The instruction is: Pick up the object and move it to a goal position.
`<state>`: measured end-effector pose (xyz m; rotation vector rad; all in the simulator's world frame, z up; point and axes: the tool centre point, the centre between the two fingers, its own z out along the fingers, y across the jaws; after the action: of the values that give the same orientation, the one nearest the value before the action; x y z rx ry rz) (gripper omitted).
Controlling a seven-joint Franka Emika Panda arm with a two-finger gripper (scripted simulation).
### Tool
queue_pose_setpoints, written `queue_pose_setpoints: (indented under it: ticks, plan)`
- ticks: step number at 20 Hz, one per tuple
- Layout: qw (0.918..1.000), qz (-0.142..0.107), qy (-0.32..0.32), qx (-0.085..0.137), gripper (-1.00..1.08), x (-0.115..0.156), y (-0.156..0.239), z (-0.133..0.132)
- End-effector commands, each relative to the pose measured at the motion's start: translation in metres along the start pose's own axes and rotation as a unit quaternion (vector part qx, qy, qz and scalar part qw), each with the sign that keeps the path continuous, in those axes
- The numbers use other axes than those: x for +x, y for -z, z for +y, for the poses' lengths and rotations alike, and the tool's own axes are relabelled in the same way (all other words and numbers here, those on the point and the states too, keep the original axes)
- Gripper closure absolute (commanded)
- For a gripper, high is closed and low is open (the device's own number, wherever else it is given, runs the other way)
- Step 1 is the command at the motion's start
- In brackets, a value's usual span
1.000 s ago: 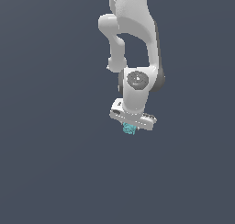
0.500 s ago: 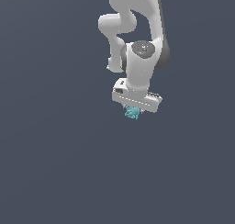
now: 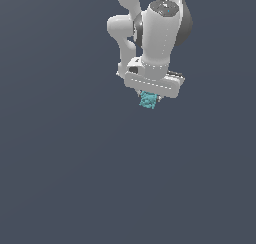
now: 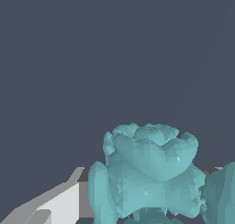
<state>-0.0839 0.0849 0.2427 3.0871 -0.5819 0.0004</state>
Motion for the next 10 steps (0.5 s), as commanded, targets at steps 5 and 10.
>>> queue_pose_setpoints:
  ticks: [5, 10]
  plan:
    - [1.0, 0.0, 0.0, 0.0, 1.08, -0.028, 0.048, 0.004]
    - [1.0, 0.0, 0.0, -0.001, 1.08, -0.042, 0.075, 0.005]
